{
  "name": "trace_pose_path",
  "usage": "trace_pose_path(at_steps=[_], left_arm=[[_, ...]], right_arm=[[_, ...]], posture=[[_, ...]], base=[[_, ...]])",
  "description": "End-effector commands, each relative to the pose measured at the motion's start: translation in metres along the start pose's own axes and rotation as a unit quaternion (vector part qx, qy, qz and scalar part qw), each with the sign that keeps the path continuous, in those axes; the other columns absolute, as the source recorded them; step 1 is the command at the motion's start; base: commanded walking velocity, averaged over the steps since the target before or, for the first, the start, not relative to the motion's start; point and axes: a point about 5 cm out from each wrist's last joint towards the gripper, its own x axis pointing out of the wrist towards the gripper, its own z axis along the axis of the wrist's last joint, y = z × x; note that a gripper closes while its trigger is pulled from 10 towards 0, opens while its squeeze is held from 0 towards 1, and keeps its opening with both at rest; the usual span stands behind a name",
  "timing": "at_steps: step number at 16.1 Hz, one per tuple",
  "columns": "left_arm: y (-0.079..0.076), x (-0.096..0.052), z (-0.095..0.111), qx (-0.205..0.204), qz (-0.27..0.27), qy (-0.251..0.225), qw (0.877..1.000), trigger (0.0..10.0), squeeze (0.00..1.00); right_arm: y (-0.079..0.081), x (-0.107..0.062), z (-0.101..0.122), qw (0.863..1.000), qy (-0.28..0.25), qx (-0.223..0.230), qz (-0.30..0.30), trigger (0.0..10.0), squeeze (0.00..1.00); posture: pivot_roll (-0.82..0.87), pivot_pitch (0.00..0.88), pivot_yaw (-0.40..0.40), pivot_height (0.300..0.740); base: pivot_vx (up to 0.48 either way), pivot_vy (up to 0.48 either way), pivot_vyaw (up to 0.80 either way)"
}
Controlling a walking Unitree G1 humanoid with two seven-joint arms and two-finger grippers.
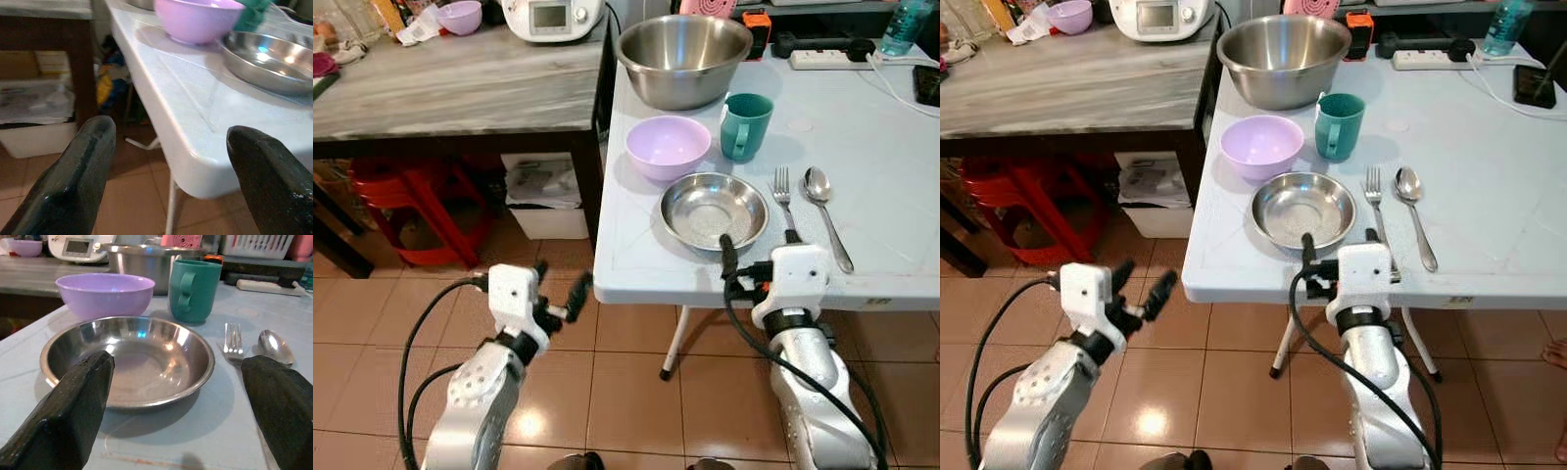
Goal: Setting the table
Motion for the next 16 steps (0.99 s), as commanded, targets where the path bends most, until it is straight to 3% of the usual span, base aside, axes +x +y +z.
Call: trace_pose_path(at_steps=[1, 8, 16], left_arm=[[-0.005, -0.004, 0.003, 0.009, -0.031, 0.000, 0.999, 10.0, 0.00], [-0.006, -0.001, 0.003, 0.001, -0.028, 0.010, 1.000, 10.0, 0.00], [-0.009, 0.003, 0.010, 0.034, -0.049, 0.007, 0.998, 10.0, 0.00]], right_arm=[[-0.005, -0.002, 0.003, 1.000, 0.006, 0.016, -0.017, 10.0, 0.00], [-0.005, -0.006, 0.002, 1.000, 0.013, 0.018, -0.023, 10.0, 0.00], [-0.025, 0.015, 0.010, 0.997, 0.018, 0.059, -0.052, 10.0, 0.00]], posture=[[-0.10, 0.194, 0.080, 0.740], [-0.11, 0.203, 0.091, 0.740], [-0.11, 0.221, 0.097, 0.740]], base=[[0.000, 0.000, 0.00], [0.000, 0.000, -0.06], [0.000, 0.000, 0.00]])
